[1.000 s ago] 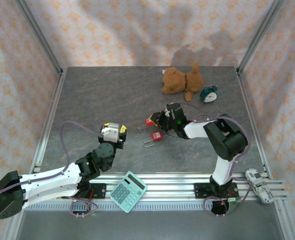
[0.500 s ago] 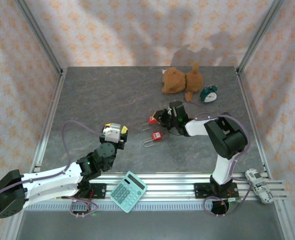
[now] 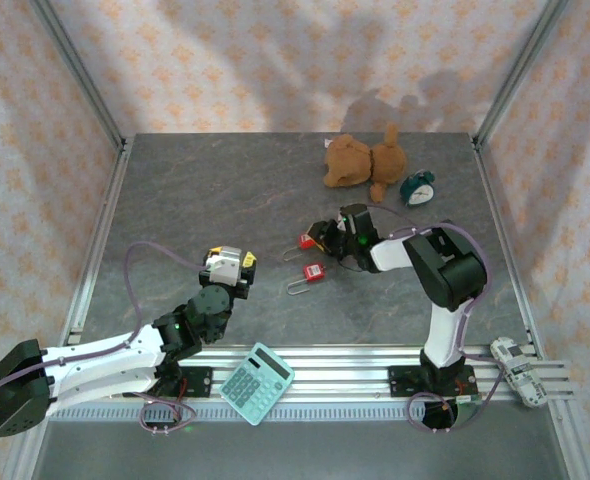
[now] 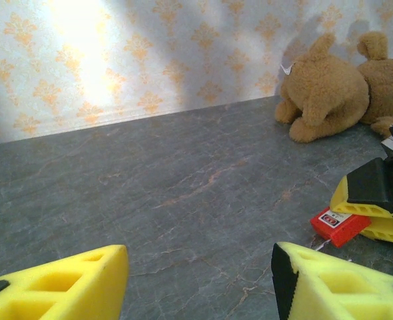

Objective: Unlock with the key

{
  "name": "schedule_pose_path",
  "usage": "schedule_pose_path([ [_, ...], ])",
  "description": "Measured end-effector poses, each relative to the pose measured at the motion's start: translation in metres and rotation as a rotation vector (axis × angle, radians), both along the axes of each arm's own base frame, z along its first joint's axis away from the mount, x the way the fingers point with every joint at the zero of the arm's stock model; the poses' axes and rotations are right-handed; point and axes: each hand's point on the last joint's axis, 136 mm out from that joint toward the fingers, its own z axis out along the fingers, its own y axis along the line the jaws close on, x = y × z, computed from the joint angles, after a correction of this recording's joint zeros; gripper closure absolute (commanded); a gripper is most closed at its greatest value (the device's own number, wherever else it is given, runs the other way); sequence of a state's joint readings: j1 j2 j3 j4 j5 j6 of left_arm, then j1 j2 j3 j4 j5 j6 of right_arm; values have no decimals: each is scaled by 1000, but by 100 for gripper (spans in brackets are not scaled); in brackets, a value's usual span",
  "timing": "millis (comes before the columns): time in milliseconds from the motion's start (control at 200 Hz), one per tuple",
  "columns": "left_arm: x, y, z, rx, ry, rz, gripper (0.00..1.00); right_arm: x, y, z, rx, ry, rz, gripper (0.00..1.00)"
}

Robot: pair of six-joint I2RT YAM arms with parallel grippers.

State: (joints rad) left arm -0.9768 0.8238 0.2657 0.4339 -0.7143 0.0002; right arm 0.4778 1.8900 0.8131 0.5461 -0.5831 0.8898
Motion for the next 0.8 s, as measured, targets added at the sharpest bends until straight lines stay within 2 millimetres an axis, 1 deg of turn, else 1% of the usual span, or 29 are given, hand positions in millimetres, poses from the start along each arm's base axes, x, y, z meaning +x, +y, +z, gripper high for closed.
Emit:
schedule_pose_path([
  [65, 0, 0, 1, -4, -3, 0, 33, 0, -1, 0, -8, -3, 5, 58],
  [235, 0, 1, 1, -4, -3, 0, 32, -2, -5, 3, -41, -16, 18, 48],
  [305, 0, 1, 1, -4, -3, 0, 32, -3, -11, 4, -78, -7, 8, 44],
  [345, 0, 1, 1, -4, -3, 0, 30, -4, -18, 4, -107, 2, -8, 42],
  [360, 0, 1, 1, -4, -3, 0, 27, -4, -21, 3, -117, 5, -11, 41],
  [395, 0, 1, 1, -6, -3, 1, 17, -4, -28, 3, -143, 12, -26, 40],
  [420, 0, 1, 1, 0, -3, -1, 4, -4, -34, 3, -162, 17, -40, 39],
  [430, 0, 1, 1, -6, -2, 0, 1, -4, -36, 2, -171, 19, -45, 39],
  [556, 0, 0, 1, -6, -3, -3, 0, -5, -66, 3, -271, 35, -107, 37],
  [566, 0, 0, 1, -7, -4, -3, 0, -5, -68, 4, -279, 36, -112, 36],
  [581, 0, 0, 1, -6, -4, -3, 0, -5, -70, 5, -287, 35, -116, 30],
  [601, 0, 0, 1, -6, -4, -3, 0, -6, -73, 7, -301, 33, -122, 25],
  [631, 0, 0, 1, -5, -3, -2, 0, -7, -77, 12, -319, 21, -125, 22],
  [661, 0, 0, 1, -2, -1, 1, 0, -9, -80, 18, -328, 10, -128, 9],
  [691, 0, 0, 2, 5, 4, 2, 0, -10, -82, 26, -332, -3, -134, 0],
  [736, 1, 0, 6, 13, 9, 7, 0, -12, -85, 42, -340, -39, -131, 1],
  [801, 3, -1, 17, 16, 10, 17, 0, -18, -90, 77, -339, -115, -136, 1],
])
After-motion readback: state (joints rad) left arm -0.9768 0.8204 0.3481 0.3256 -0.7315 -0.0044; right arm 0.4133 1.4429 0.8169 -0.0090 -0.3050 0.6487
